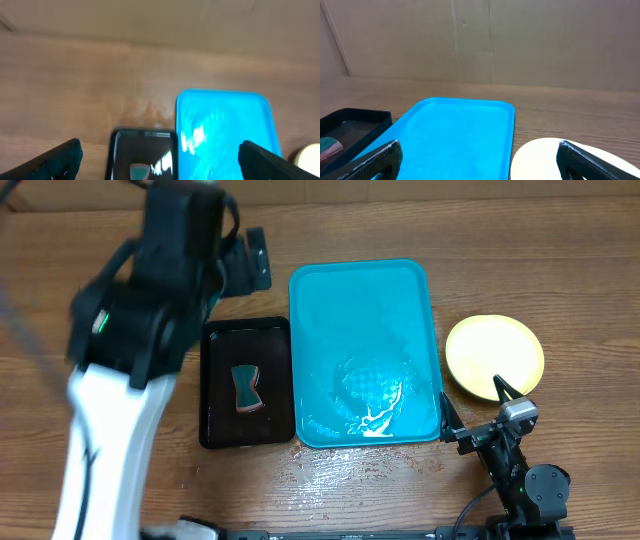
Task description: Clean dirty plates on tray and stack at the side
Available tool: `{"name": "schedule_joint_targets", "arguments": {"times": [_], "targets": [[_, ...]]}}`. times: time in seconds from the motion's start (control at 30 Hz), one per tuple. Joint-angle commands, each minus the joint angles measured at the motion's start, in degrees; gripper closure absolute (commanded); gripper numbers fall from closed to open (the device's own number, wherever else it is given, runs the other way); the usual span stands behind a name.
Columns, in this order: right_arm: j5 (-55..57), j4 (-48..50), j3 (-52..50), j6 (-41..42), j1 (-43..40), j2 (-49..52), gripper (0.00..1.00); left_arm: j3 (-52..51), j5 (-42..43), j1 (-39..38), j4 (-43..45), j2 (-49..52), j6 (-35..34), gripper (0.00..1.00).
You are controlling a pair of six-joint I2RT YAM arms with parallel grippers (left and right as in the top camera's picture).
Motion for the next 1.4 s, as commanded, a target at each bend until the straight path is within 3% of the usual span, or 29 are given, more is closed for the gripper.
{"name": "schedule_joint_targets", "arguments": {"times": [0.0,0.2,0.37,0.67,0.9,1.03,1.3,1.37], "targets": [[0.2,0.3,-0.6,0.0,-0.1,-0.4,0.00,-7.1,-3.7,1.1,2.5,-5.5,1.0,0.00],[0.2,0.3,-0.6,0.0,-0.1,-0.4,0.00,-26.3,7.4,10.7,13.5,-20.0,1.0,0.00],[0.2,0.3,-0.6,0.0,-0.1,-0.4,0.00,-45.5,11.2,16.7,25.8,-34.5,1.0,0.00],[0.2,0.3,-0.6,0.0,-0.1,-0.4,0.00,-77.3,11.6,18.8,43.9,-61.2,1.0,0.00],[0.2,0.3,-0.6,0.0,-0.1,-0.4,0.00,-95.5,12.3,18.9,55.3,-77.3,0.0,0.00],[0.2,0.3,-0.6,0.0,-0.1,-0.4,0.00,-102.8,12.3,18.9,60.1,-84.4,0.0,0.00],[0.2,0.3,-0.6,0.0,-0.1,-0.4,0.00,-116.6,12.3,18.9,76.7,-84.8,-0.4,0.00],[0.2,0.3,-0.6,0.0,-0.1,-0.4,0.00,-116.9,12.1,18.9,73.7,-84.8,-1.4,0.00]]}}
